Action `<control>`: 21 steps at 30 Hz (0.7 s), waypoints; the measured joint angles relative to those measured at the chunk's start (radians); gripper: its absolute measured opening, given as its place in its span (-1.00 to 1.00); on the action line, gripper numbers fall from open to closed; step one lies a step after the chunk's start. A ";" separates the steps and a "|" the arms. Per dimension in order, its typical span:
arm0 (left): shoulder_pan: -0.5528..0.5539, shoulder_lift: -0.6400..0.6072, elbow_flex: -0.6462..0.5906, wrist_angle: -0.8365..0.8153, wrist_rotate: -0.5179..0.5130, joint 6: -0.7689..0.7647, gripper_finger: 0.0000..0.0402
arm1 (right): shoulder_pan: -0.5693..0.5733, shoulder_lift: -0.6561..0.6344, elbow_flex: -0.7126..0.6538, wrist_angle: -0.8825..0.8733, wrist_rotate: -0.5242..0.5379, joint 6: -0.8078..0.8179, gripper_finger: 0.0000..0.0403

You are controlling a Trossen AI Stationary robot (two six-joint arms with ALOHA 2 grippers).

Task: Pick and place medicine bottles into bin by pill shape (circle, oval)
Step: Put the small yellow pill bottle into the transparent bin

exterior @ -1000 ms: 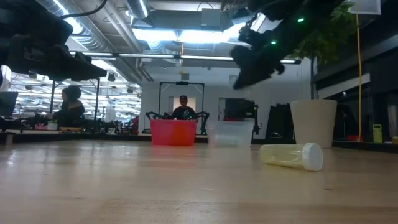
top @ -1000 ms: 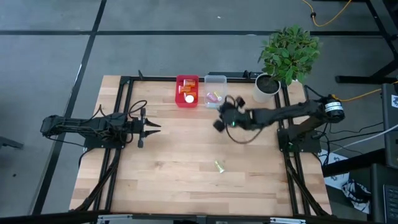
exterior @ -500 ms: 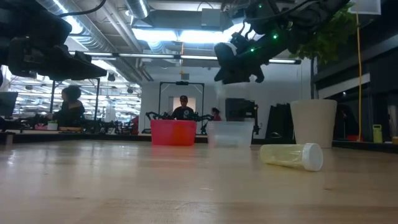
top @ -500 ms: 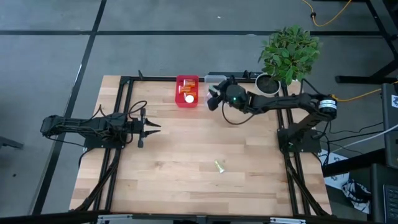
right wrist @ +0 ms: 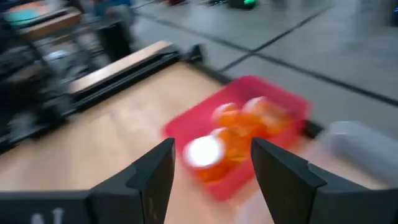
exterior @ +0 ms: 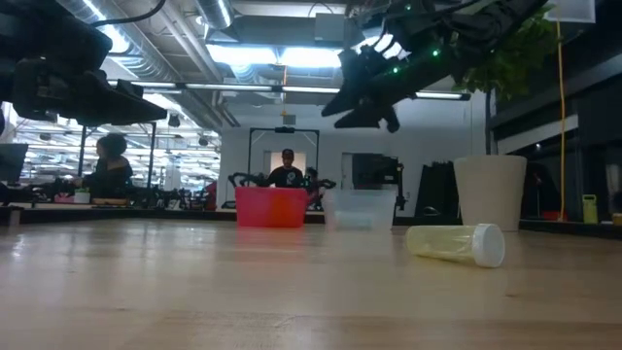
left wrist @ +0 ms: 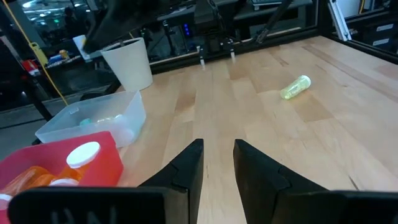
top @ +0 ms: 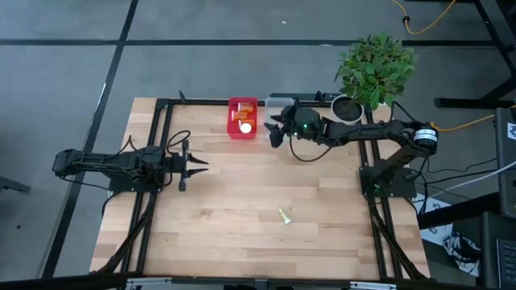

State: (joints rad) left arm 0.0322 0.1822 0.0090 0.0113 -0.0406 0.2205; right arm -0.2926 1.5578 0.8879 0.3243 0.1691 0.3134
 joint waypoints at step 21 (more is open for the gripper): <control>0.000 0.000 0.000 0.000 0.000 -0.001 -0.59 | 0.518 -0.002 0.000 -0.433 -0.133 0.414 0.06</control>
State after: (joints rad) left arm 0.0324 0.1820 0.0090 0.0113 -0.0402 0.2192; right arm 0.2259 1.5561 0.8883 -0.1087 0.0363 0.7270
